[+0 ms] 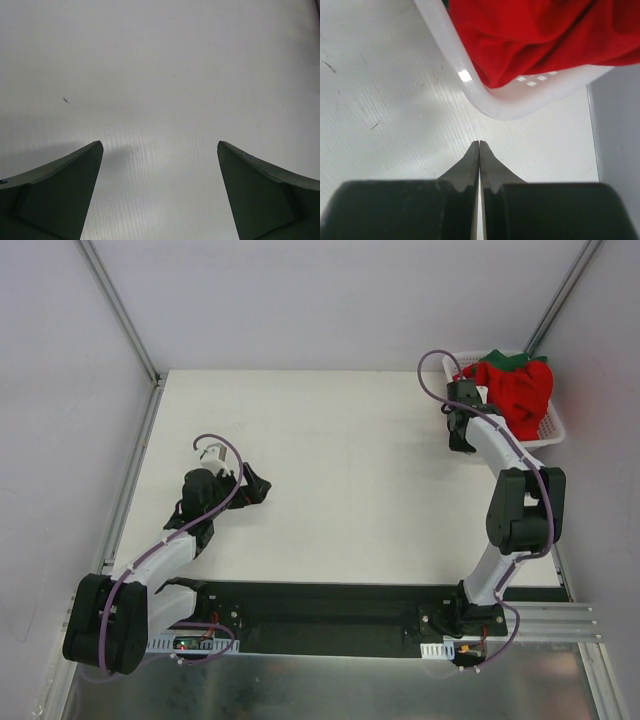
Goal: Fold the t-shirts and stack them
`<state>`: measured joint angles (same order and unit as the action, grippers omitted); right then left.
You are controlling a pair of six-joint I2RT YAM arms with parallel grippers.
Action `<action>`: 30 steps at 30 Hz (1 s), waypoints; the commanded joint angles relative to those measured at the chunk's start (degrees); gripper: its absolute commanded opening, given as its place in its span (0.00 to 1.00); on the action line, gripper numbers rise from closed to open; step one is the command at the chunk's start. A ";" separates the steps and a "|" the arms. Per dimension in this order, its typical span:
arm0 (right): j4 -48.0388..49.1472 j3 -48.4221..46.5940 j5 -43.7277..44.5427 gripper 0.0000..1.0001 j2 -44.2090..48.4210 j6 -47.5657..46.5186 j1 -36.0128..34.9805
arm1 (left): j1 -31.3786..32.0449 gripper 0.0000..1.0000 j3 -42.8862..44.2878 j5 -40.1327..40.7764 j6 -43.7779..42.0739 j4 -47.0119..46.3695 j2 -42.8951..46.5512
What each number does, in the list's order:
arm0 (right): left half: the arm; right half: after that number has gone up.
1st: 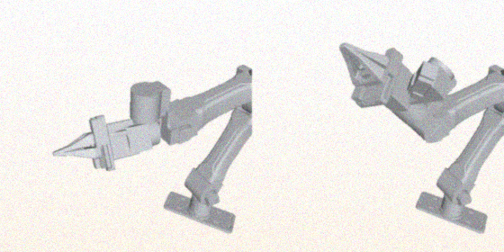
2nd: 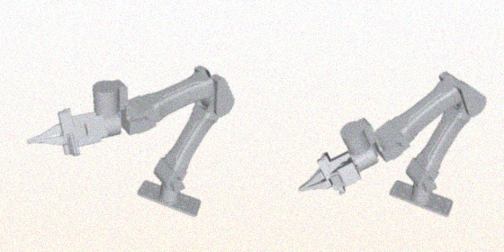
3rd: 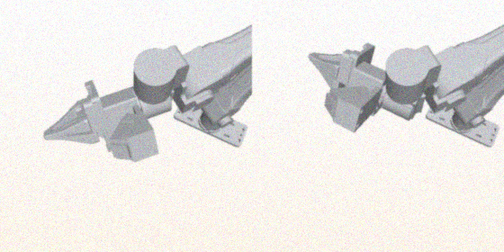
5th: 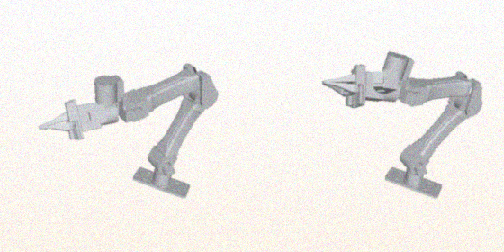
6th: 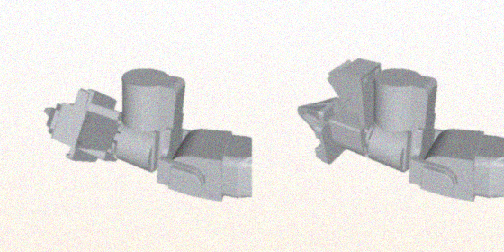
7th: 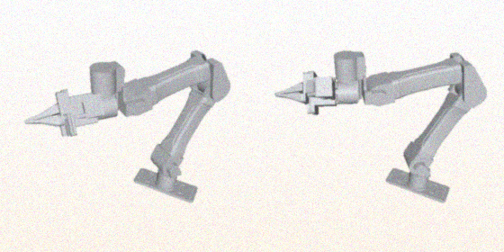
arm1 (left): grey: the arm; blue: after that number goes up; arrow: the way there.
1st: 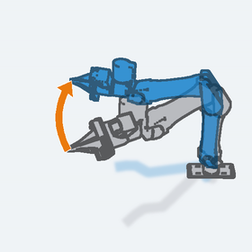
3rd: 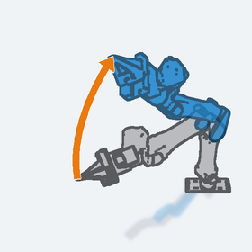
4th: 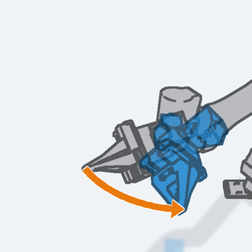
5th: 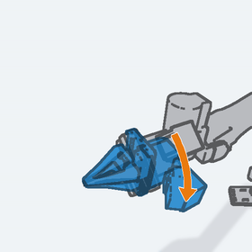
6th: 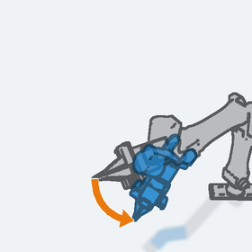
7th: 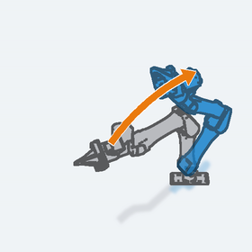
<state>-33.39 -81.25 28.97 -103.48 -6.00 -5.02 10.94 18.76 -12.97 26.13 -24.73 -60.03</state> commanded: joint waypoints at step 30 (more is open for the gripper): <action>5.08 0.75 6.10 0.01 -2.95 2.57 8.27 | 0.57 0.99 -0.39 -0.04 -1.52 -2.16 -0.79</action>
<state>-31.53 -77.34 36.38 -105.34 -2.59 3.09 10.94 18.74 -12.99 26.13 -25.04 -61.14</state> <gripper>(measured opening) 0.017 0.993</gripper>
